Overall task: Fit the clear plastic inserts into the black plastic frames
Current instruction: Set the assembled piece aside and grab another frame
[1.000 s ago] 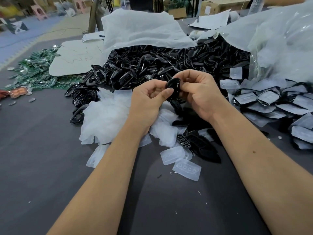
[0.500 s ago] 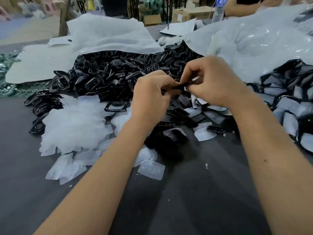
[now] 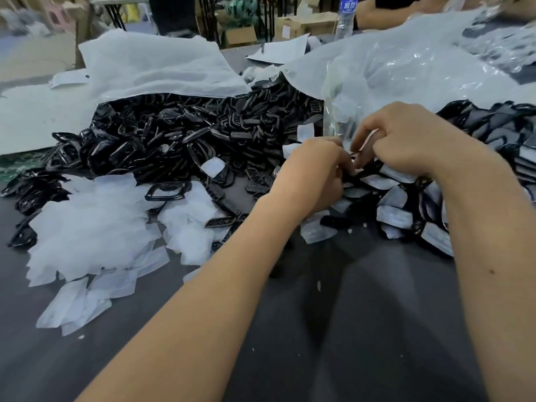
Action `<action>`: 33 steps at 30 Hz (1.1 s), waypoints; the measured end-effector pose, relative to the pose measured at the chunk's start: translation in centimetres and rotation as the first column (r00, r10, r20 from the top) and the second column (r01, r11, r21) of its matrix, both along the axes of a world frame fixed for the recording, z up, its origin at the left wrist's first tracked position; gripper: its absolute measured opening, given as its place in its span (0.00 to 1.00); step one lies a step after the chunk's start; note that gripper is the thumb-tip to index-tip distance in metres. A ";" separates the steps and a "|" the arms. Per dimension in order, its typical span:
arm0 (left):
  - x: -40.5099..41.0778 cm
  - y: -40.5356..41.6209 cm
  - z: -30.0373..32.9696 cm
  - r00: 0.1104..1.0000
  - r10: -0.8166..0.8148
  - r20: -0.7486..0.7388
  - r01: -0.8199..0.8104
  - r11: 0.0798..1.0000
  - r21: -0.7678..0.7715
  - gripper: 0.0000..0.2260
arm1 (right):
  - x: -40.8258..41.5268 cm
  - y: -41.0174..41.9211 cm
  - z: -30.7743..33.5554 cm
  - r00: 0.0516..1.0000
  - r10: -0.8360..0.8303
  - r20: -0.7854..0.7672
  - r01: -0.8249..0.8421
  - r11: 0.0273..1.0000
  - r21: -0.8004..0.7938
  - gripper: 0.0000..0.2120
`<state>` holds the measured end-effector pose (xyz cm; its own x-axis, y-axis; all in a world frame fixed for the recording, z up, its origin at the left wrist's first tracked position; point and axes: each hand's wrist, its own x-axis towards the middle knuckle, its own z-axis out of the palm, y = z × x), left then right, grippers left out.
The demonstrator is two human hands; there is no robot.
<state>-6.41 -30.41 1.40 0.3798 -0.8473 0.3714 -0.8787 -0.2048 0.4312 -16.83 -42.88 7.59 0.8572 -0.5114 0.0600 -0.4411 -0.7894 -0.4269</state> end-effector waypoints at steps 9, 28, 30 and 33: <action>2.6 5.4 -0.1 0.944 0.317 -0.093 -0.329 0.931 -0.159 0.15 | 4.9 5.6 -0.2 0.940 0.122 0.320 -0.130 0.991 0.004 0.18; 7.4 17.4 -3.5 0.785 0.619 0.011 -0.610 0.776 -0.161 0.14 | 13.8 13.8 -9.2 0.883 0.318 0.344 -0.285 0.948 -0.143 0.15; 7.5 17.3 -3.3 0.791 0.612 -0.001 -0.600 0.775 -0.199 0.14 | 13.9 13.7 -9.3 0.866 0.296 0.403 -0.264 0.955 -0.134 0.09; 7.3 17.2 -3.1 0.815 0.578 -0.036 -0.563 0.776 -0.284 0.15 | 13.9 13.8 -9.3 0.828 0.274 0.490 -0.251 0.961 -0.113 0.08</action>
